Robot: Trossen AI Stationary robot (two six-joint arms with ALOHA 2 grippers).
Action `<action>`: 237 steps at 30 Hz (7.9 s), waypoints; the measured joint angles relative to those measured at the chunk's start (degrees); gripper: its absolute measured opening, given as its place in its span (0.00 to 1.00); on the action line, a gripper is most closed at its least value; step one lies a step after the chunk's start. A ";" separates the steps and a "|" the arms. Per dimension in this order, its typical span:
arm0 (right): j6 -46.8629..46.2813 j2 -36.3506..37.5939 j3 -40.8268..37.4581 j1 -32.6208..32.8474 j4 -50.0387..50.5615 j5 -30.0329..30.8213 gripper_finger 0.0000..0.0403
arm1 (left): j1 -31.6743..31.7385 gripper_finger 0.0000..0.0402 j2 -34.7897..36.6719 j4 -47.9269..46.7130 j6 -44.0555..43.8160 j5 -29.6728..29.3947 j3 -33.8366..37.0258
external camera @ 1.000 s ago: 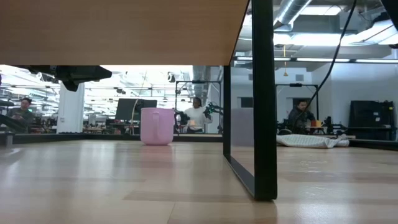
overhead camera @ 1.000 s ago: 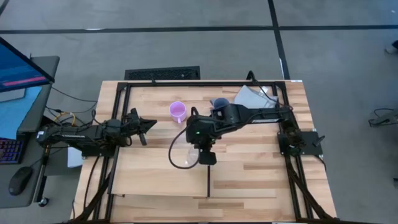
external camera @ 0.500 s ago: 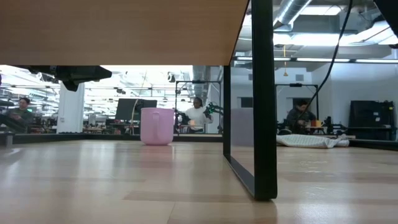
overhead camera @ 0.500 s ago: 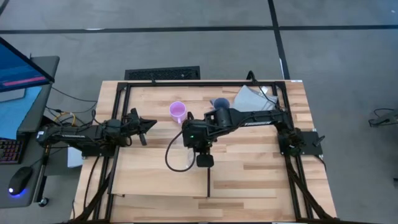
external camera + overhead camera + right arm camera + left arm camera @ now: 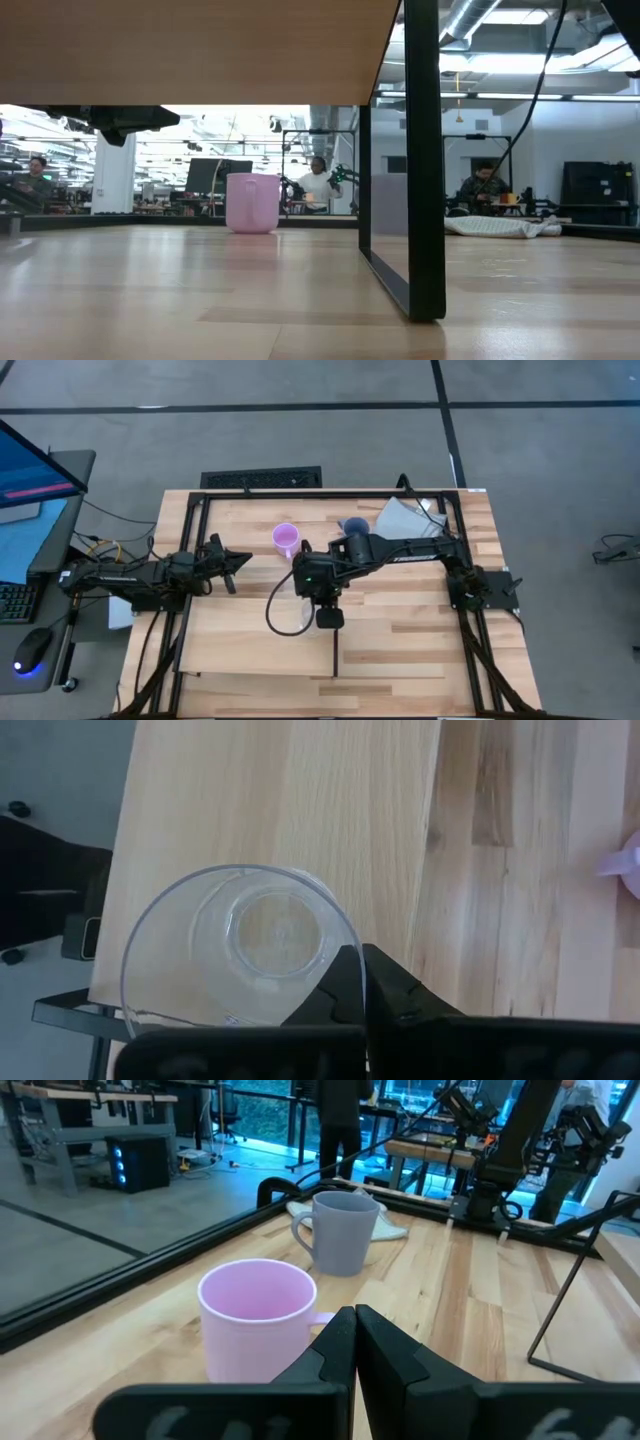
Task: Stack small to large cups/mugs on shelf
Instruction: Put the transparent mug on the shelf, then put the pink mug on the shelf
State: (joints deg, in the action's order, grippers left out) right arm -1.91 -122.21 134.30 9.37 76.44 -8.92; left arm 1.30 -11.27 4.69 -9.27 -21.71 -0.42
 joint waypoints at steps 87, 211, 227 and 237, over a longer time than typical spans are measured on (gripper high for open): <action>2.27 8.18 0.72 0.58 -7.02 5.16 0.45 | 0.00 0.00 0.02 0.00 1.23 -0.04 0.01; -13.24 66.40 -104.98 -21.18 -67.29 2.72 0.00 | 0.01 0.00 0.07 1.64 4.01 -8.33 -1.33; -19.96 77.64 -118.14 -22.25 -78.69 3.14 0.00 | 0.00 0.00 0.06 1.68 3.64 -9.96 -1.34; -22.30 82.27 -124.10 -22.64 -82.48 3.28 0.00 | 0.01 0.00 0.07 1.45 3.56 -10.56 -1.34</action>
State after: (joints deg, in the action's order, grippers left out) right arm -24.21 -39.94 10.20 -13.28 -6.03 -5.64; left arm 1.31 -11.20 6.14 -5.71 -32.28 -1.76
